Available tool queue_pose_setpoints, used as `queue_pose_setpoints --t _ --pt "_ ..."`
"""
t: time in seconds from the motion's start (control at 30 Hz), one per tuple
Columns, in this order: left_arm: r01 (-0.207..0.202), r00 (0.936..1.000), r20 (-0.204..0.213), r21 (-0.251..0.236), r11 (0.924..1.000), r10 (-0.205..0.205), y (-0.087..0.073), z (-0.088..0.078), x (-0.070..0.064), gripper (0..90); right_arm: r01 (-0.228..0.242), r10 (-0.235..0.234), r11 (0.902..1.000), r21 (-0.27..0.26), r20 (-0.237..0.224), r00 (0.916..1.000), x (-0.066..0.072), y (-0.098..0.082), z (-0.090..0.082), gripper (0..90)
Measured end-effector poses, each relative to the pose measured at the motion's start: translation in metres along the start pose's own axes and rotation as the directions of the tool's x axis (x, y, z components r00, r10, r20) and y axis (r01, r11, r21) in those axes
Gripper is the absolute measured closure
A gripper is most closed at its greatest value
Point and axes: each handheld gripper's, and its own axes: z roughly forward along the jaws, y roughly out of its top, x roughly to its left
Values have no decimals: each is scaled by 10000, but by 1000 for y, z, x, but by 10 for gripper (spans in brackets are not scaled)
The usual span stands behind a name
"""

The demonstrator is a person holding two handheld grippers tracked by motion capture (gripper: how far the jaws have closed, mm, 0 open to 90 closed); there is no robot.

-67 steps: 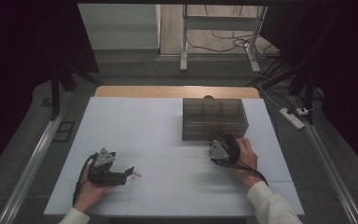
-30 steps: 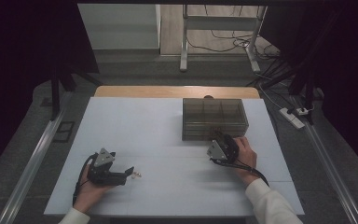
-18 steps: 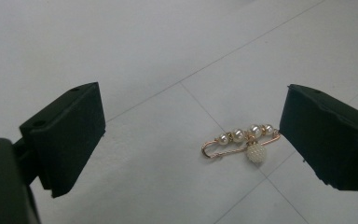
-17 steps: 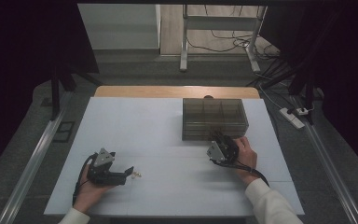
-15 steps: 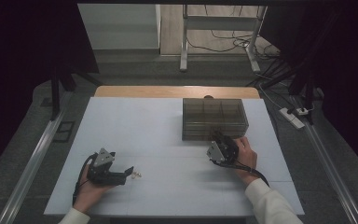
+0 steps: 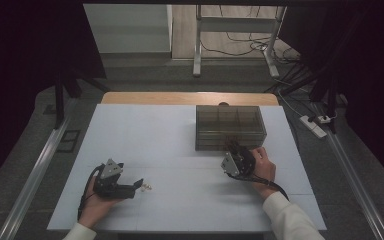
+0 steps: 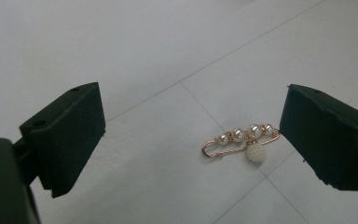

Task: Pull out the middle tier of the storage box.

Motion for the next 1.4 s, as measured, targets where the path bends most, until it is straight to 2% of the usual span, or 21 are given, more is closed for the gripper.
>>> queue_pose_setpoints --t 0.27,0.3,0.4,0.67,0.8,1.07,1.2,1.4 --pt "-27 10000 0 29 10000 27 0 0 0 69 116 -116 9999 31 40 9999 1 0 0 741" --pt "-22 10000 3 25 10000 22 0 0 0 69 113 -113 9999 11 -83 9999 1 0 0 740" --pt "-26 10000 3 29 10000 26 0 0 0 69 305 -305 9995 -1 105 9995 1 0 0 737" --pt "8 10000 -8 47 10000 -8 0 0 0 71 291 -291 9996 37 123 9995 3 0 0 728" --pt "13 10000 0 61 10000 -13 0 1 0 72 643 -643 9979 38 226 9977 4 0 1 732" --pt "-5 10000 -27 88 10000 6 0 1 0 73 759 -763 9970 130 413 9962 4 0 0 778" --pt "28 10000 -47 75 10000 -28 0 1 1 73 1046 -1054 9943 189 506 9931 5 1 1 786" --pt "15 10000 -84 38 10000 -15 0 1 0 74 1165 -1178 9928 274 534 9916 5 2 0 793"
